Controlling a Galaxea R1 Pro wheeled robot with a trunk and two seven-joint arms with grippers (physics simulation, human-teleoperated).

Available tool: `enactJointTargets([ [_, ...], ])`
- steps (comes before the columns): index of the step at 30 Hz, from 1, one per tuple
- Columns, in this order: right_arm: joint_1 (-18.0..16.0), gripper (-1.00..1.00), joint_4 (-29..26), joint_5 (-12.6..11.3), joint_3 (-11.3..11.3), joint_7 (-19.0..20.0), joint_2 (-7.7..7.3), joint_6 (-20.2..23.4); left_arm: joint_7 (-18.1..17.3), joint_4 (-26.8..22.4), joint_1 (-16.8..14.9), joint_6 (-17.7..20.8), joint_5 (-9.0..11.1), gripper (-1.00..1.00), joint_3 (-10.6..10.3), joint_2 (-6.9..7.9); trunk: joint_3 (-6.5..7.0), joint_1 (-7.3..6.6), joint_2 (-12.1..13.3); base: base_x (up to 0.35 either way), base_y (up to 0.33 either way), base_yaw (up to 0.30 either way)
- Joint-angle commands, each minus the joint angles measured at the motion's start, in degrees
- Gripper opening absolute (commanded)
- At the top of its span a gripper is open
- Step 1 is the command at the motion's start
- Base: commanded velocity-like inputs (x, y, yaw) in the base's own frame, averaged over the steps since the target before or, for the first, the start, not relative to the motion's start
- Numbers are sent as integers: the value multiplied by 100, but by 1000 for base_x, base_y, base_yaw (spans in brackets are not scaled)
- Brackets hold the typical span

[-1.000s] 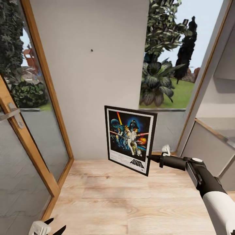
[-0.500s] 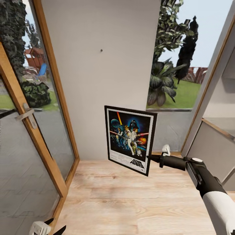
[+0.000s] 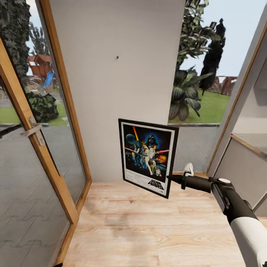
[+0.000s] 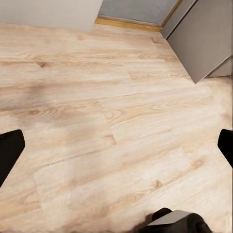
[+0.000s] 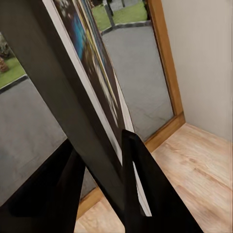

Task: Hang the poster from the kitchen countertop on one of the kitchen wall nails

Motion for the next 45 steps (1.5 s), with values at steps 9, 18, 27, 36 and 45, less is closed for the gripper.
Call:
enactJointTargets([
  [9, -333, -100, -571, -69, -1, -100, -1, 585, -619, 700, -3, -433, -22, 100, 58, 71, -11, 4, -12, 0, 0, 0],
  [18, -1030, -100, -845, -51, 17, -114, 84, 1340, -743, 1203, -2, -793, -26, 100, 177, 96, -11, 4, -12, 0, 0, 0],
  [27, -1869, -100, -816, -30, 614, -123, 338, 2139, -755, 1579, -5, -935, -27, 100, 465, 115, -11, 4, -12, 0, 0, 0],
  [36, -3038, -100, 226, -22, 824, -74, 1038, 2634, -849, 1618, 0, -957, -32, 100, 519, 120, -11, 4, -12, 0, 0, 0],
  [45, -3787, -100, 1189, -24, 822, -116, 1009, 2657, -939, 1618, -5, -956, -32, 100, 650, 138, -11, 4, -12, 0, 0, 0],
])
